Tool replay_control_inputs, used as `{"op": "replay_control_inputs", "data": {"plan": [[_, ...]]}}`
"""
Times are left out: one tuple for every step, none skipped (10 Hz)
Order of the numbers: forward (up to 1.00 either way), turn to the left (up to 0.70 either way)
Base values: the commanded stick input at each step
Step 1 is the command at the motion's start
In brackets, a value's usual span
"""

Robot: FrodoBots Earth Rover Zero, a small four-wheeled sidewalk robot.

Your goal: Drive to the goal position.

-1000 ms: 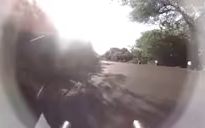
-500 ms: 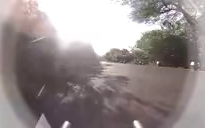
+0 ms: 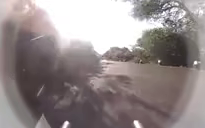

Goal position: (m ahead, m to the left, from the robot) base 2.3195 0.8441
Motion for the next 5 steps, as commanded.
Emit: {"op": "replay_control_inputs", "data": {"plan": [[0.50, 0.00], [0.50, 0.00], [0.50, 0.00], [0.50, 0.00], [0.50, 0.00]]}}
